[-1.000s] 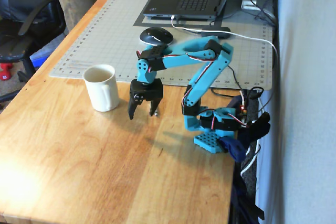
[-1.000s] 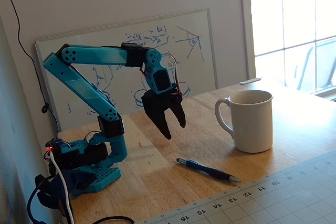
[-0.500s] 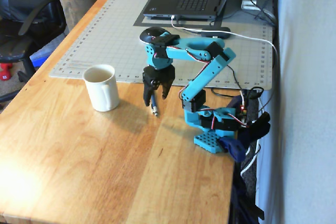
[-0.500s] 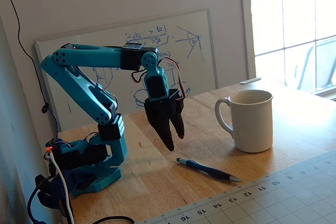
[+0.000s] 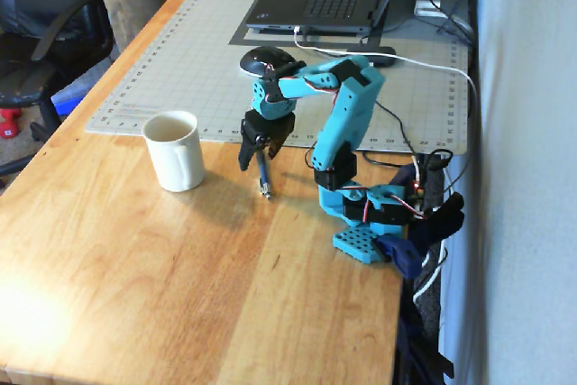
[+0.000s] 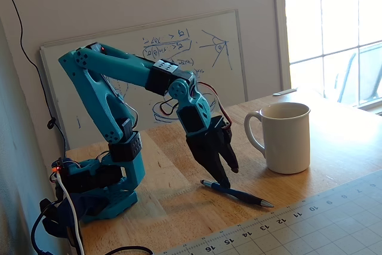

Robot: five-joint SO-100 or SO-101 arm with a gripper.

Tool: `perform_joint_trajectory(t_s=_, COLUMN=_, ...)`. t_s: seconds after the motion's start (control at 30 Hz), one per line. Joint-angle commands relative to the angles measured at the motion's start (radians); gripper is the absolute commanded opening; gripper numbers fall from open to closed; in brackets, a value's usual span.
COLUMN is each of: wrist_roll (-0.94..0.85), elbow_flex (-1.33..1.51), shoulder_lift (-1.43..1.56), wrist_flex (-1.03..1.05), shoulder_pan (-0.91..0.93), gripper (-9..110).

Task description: Grasp a pen and put it in a mug.

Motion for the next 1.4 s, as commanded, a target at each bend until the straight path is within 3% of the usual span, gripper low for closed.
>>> perform_joint_trajectory(t_s=0.0, wrist_roll=0.003, elbow_flex=-0.077, shoulder_lift=-0.044, wrist_flex=-0.083, shoulder_pan=0.061, gripper=24)
perform_joint_trajectory(t_s=0.9, wrist_roll=-0.005, elbow_flex=0.009, shoulder_lift=-0.138, wrist_flex=-0.167, shoulder_pan=0.097, gripper=24)
perform_joint_trajectory(t_s=1.13, wrist_roll=0.002, elbow_flex=0.008, shoulder_lift=-0.138, wrist_flex=-0.167, shoulder_pan=0.092, gripper=12)
perform_joint_trajectory(t_s=1.37, wrist_roll=-0.009, elbow_flex=0.008, shoulder_lift=-0.137, wrist_flex=-0.167, shoulder_pan=0.091, gripper=9)
